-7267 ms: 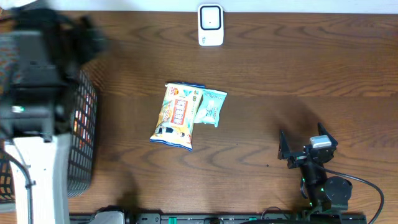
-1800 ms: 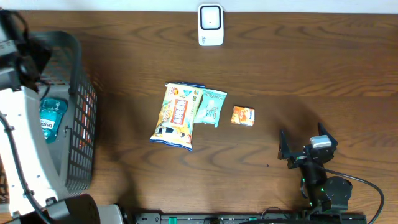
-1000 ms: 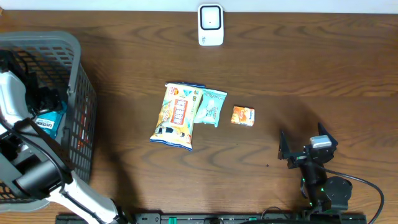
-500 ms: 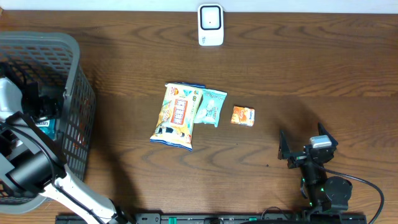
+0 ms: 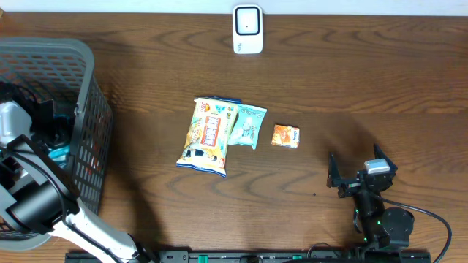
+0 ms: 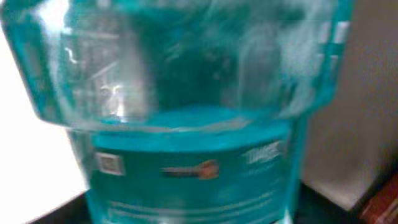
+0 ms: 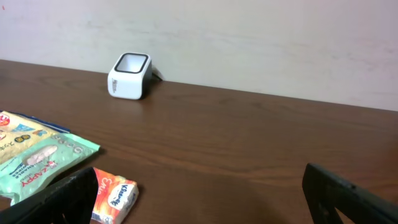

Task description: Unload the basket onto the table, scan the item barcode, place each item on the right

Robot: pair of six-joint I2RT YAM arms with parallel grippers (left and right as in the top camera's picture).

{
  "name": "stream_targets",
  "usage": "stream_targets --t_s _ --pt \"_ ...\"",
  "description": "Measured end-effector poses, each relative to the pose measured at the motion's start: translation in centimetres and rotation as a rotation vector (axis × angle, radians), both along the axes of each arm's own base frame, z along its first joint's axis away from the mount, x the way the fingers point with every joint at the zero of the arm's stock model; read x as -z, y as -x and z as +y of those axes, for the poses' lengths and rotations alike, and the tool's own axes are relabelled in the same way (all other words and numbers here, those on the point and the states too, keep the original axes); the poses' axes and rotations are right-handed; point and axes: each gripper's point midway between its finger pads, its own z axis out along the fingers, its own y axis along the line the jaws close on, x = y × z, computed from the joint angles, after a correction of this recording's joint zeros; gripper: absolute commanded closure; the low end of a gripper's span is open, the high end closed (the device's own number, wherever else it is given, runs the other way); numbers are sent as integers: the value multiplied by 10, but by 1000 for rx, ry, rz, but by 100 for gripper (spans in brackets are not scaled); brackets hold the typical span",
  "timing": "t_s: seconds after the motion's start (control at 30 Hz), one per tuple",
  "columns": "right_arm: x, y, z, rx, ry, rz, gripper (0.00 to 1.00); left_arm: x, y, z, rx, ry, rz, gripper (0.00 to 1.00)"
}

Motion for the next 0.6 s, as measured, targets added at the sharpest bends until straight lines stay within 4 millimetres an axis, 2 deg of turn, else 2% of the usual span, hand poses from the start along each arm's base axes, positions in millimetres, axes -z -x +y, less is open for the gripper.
stream_targets --t_s 0.07,0.17,0.3,0.47,0.6 --pt "0 0 0 0 0 0 1 -1 0 0 -5 0 -2 53" --pt "0 0 0 0 0 0 1 -2 -1 -2 -22 10 -12 61" --pt "0 0 0 0 0 0 1 -19 -10 -1 -67 17 -65 61" --pt "0 0 0 0 0 0 1 -26 -16 -2 -111 28 -87 61" --pt "0 0 0 0 0 0 1 -47 -20 3 -126 -17 -130 62"
